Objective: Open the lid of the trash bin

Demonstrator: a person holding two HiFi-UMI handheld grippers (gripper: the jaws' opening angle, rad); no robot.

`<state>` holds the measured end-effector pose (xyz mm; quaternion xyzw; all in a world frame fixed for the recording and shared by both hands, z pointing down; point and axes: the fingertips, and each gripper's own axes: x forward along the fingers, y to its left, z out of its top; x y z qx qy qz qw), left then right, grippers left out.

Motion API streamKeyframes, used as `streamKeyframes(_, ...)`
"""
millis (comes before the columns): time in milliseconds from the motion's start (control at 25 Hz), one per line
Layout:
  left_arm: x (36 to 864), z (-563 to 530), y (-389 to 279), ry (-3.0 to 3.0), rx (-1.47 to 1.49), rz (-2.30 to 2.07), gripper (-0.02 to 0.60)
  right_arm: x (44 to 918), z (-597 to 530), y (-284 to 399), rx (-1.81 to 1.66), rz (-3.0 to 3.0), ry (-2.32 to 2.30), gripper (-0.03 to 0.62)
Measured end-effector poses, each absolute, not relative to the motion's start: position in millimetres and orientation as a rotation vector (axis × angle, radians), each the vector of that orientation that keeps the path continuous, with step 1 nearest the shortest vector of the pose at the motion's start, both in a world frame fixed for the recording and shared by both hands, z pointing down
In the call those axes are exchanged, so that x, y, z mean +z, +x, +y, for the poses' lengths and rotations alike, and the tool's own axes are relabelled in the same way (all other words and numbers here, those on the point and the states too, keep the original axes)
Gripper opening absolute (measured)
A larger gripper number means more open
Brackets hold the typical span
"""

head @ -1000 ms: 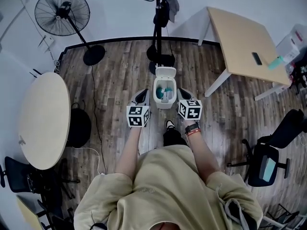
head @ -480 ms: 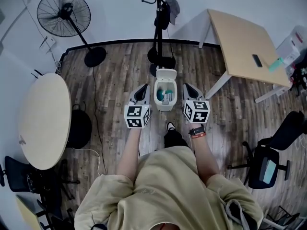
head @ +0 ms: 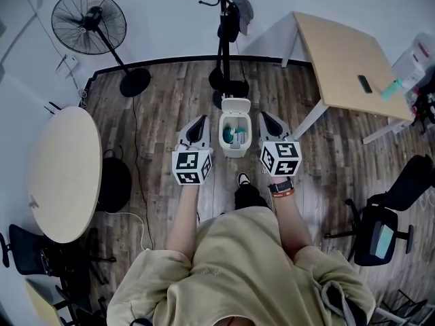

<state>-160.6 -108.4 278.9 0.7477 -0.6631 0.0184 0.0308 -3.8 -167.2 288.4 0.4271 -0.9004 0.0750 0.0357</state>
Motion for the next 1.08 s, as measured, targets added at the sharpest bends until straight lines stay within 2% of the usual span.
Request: streamKeyframes(1080,332,-148,-169,2.298,0.105,-1.944,0.023,336,-192,-35,0.330,-2.753,1.185,0.012)
